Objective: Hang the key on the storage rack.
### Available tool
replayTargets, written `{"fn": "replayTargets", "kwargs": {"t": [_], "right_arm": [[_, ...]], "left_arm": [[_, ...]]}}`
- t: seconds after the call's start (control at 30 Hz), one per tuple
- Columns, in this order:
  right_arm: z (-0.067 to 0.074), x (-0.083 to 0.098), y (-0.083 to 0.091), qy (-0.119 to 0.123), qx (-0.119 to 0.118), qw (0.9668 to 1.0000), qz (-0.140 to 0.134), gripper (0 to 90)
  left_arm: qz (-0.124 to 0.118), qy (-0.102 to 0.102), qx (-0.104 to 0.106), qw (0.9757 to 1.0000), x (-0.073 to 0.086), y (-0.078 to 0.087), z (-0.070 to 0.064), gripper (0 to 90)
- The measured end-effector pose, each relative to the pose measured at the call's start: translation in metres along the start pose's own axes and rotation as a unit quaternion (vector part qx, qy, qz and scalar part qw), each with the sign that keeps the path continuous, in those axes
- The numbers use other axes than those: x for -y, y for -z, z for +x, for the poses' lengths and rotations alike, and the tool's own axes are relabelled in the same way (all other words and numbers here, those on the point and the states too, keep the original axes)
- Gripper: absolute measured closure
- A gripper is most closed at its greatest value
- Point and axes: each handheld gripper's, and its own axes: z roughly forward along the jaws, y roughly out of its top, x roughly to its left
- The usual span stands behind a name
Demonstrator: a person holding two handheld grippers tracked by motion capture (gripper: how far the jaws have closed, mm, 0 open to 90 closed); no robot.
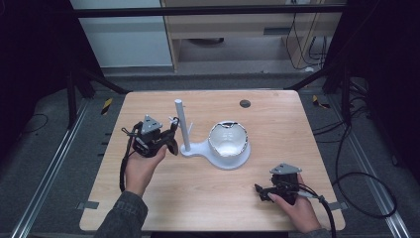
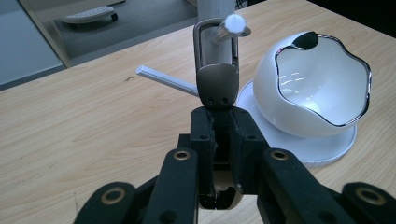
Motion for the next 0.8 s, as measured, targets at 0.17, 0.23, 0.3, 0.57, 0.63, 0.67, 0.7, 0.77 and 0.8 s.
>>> {"fn": "replayTargets", "kwargs": {"t": [0.17, 0.23, 0.3, 0.57, 0.63, 0.67, 0.7, 0.77, 0.8], "right_arm": [[-0.0001, 0.0000, 0.0000, 0.001, 0.001, 1.0000, 0.000, 0.5], [-0.0001, 0.0001, 0.0000, 0.001, 0.001, 1.0000, 0.000, 0.5], [-0.0001, 0.0001, -0.0001, 0.001, 0.001, 1.0000, 0.000, 0.5], [-0.0001, 0.0000, 0.0000, 0.001, 0.001, 1.0000, 0.000, 0.5], [0.0000, 0.0000, 0.0000, 0.000, 0.000, 1.0000, 0.000, 0.4], [-0.0001, 0.0001, 0.0000, 0.001, 0.001, 1.0000, 0.000, 0.5], [0.0000, 0.0000, 0.0000, 0.000, 0.000, 1.0000, 0.000, 0.5], [0.0000, 0.0000, 0.0000, 0.000, 0.001, 1.0000, 0.000, 0.4], [0.0000, 0.0000, 0.0000, 0.000, 0.000, 1.0000, 0.000, 0.5]], "left_arm": [[0.002, -0.002, -0.002, 1.0000, 0.0004, -0.0018, 0.0002, 80.5], [0.000, 0.000, -0.002, 1.0000, 0.0005, -0.0028, -0.0003, 80.5], [-0.001, -0.001, -0.003, 1.0000, 0.0005, -0.0034, -0.0009, 80.5], [-0.002, 0.000, -0.004, 1.0000, 0.0018, -0.0053, -0.0016, 80.5], [-0.001, 0.000, -0.002, 1.0000, 0.0021, -0.0058, -0.0019, 80.5], [-0.001, 0.000, -0.002, 1.0000, 0.0021, -0.0058, -0.0019, 80.4], [-0.002, 0.001, -0.002, 1.0000, 0.0021, -0.0066, -0.0023, 80.5], [-0.003, 0.002, -0.003, 1.0000, 0.0020, -0.0071, -0.0025, 80.4], [-0.003, 0.002, -0.003, 1.0000, 0.0020, -0.0071, -0.0025, 80.4]]}}
